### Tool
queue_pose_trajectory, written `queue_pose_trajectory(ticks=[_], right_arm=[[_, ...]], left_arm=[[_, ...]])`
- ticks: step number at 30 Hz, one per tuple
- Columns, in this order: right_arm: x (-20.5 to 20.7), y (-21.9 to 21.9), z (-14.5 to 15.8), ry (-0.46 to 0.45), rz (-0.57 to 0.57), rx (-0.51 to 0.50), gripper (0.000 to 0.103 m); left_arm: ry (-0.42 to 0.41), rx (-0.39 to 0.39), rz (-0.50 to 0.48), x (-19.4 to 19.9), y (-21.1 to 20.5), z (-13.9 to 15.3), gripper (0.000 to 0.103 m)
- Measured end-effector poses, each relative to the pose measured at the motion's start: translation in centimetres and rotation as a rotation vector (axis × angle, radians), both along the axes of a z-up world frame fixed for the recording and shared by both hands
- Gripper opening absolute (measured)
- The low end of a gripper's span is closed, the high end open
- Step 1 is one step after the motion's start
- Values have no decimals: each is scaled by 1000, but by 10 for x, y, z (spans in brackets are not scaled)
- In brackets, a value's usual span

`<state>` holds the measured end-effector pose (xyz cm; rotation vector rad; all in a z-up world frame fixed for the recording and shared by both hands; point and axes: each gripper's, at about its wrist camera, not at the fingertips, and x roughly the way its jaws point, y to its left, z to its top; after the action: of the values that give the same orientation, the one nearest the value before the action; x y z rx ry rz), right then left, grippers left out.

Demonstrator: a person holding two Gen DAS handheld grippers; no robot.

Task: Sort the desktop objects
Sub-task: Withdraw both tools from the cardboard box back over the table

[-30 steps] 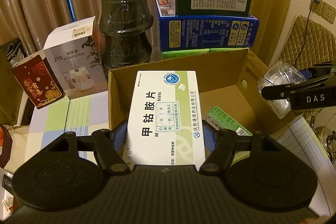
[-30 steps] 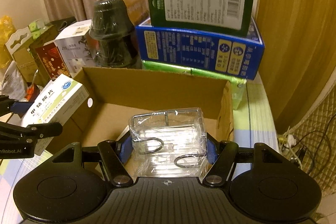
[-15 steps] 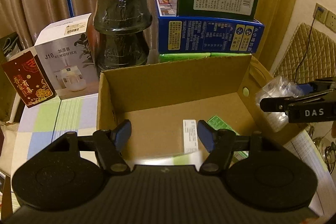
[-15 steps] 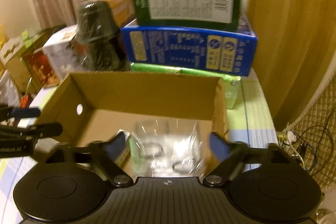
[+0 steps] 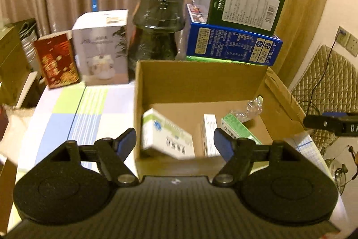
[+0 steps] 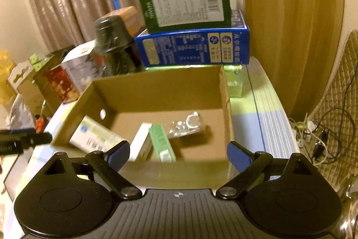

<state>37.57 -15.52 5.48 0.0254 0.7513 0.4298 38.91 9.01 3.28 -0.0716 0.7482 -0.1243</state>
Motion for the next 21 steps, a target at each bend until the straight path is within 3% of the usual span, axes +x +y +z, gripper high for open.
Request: queue_pose_trajectory(ticks=[8, 16, 21], right_arm=[[-82, -10, 7, -24, 24, -5, 97], [-158, -27, 1, 12, -13, 79, 101], [-197, -26, -13, 34, 18, 28, 101]], left_arm=[[-22, -30, 14, -79, 3, 15, 83], [-36, -12, 22, -162, 2, 17, 95], [-25, -2, 34, -212, 3, 7, 100]])
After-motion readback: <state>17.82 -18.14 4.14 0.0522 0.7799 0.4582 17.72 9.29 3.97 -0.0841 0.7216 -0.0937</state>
